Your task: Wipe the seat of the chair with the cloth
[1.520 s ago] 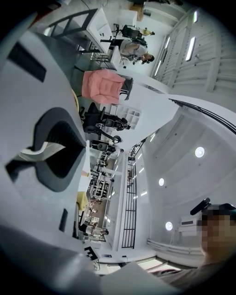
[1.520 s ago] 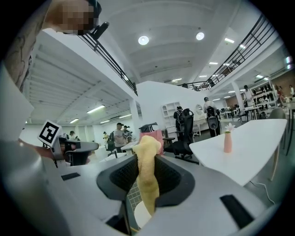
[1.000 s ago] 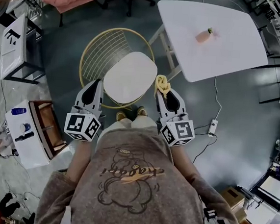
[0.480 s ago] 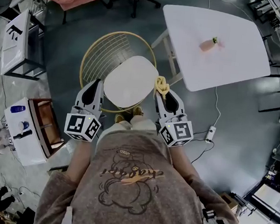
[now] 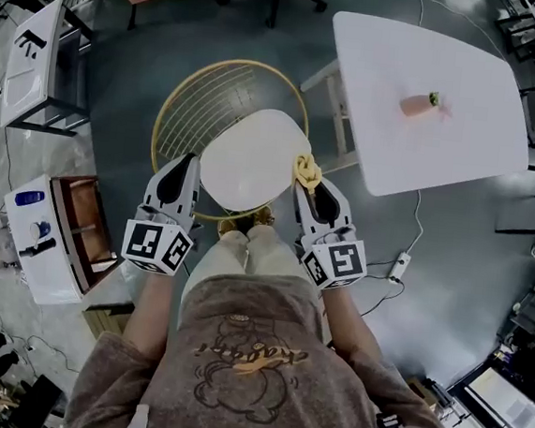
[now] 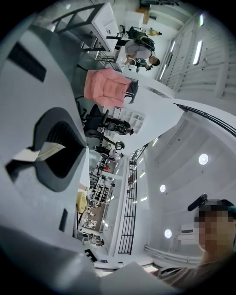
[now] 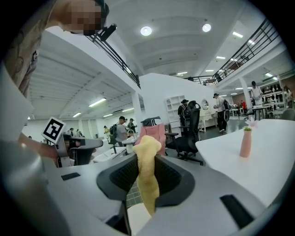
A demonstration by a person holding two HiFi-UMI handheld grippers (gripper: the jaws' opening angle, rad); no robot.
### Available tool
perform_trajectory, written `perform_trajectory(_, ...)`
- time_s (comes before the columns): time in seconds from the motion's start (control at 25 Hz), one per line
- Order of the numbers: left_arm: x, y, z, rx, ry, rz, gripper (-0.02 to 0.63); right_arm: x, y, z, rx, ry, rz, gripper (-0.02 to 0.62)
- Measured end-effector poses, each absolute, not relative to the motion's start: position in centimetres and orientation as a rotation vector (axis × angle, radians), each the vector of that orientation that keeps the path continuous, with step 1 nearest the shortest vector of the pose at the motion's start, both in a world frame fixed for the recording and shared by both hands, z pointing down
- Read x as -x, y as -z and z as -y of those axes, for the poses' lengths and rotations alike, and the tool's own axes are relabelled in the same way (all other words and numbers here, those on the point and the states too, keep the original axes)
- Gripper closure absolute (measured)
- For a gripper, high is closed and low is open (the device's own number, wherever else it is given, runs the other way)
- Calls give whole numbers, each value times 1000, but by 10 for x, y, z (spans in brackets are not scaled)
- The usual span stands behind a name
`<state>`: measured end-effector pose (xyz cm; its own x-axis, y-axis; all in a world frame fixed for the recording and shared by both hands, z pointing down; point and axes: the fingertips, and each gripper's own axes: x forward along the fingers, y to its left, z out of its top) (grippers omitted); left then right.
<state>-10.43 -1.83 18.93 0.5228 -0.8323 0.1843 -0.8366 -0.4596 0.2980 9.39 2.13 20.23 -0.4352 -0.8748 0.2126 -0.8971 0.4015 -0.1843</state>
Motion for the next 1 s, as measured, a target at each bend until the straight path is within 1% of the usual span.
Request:
perform_trajectory(0.48,106,-254,49,-2344,-24,1451,603,-99,-273,14,-1554,-445,2533,476)
perform_trajectory(0.72,117,-299,48,-2328,-72,1444,603,-87,-317,24,-1525,-458,2516,476)
perform_trajectory(1.0,104,-332,57,-2295,-79,1423,603,-89,-353,39,-1511,-486,2495,476)
